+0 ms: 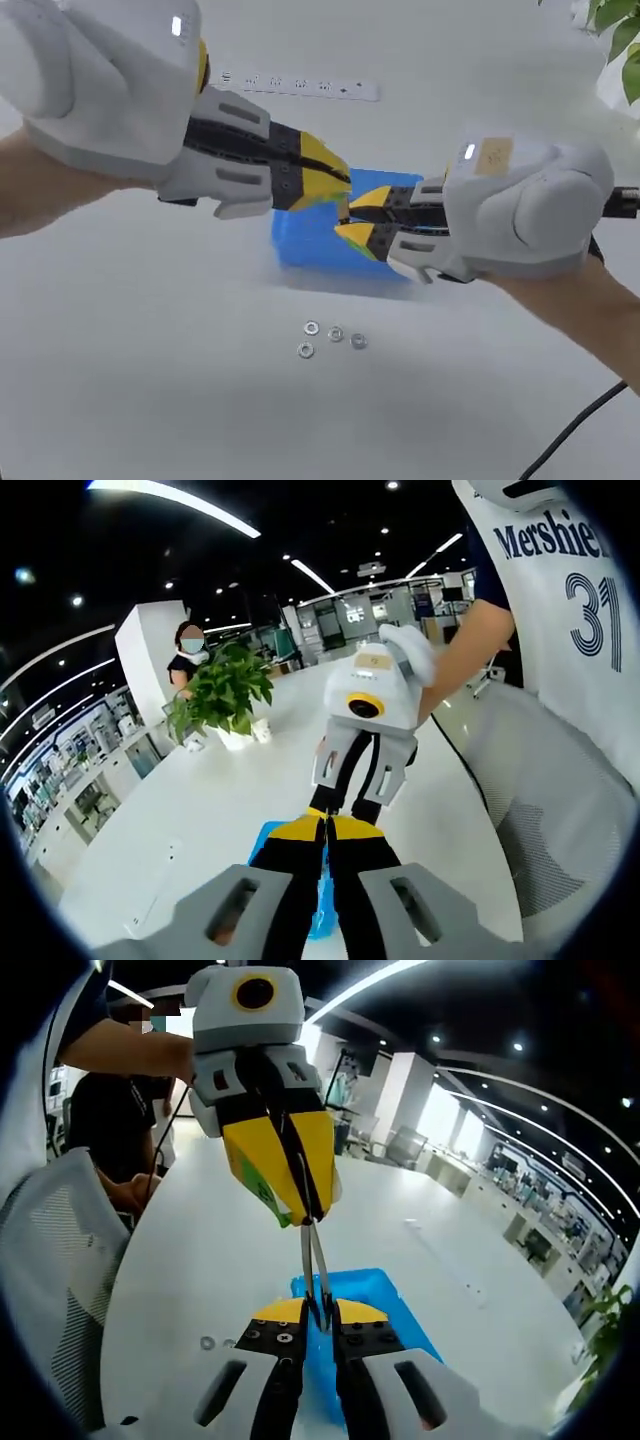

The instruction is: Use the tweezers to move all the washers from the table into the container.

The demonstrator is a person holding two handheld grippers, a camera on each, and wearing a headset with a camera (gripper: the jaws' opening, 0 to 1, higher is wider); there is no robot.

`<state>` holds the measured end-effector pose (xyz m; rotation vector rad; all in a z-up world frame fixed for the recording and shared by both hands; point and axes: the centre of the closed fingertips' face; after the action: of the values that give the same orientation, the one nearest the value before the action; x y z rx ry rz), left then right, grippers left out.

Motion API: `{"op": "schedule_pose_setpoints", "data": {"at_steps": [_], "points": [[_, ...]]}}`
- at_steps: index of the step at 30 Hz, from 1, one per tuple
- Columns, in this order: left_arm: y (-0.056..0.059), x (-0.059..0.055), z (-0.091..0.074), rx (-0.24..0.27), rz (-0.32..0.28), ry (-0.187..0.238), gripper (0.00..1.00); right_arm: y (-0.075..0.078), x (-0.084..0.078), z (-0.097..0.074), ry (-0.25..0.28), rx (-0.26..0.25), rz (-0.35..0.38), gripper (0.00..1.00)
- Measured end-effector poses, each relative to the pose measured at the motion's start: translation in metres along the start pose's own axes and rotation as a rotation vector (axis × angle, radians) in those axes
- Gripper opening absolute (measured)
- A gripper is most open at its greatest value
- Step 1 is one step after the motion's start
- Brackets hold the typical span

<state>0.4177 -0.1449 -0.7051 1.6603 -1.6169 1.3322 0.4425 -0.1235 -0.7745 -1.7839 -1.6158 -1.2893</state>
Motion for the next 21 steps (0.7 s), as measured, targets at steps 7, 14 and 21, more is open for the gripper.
{"op": "schedule_pose_setpoints", "data": {"at_steps": [7, 14, 21], "points": [[-0.023, -0.013, 0.015, 0.019, -0.021, 0.010, 0.05, 0.022, -0.013, 0.014, -0.015, -0.022, 0.035, 0.10], [-0.036, -0.038, 0.033, 0.007, -0.076, -0.007, 0.05, 0.030, -0.036, 0.032, -0.058, -0.012, 0.079, 0.10], [-0.038, -0.052, 0.043, -0.001, -0.118, -0.010, 0.05, 0.028, -0.050, 0.040, -0.089, 0.010, 0.110, 0.10]]}}
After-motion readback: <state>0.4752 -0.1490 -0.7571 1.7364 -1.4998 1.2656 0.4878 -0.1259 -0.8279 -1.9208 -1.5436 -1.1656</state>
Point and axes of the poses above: the centre of the closed fingertips' face, and the gripper's own axes: z roughly forward along the fingers, y roughly to its right, x roughly out of its top, and after that the axes turned 2 degrees about -y, right-handed
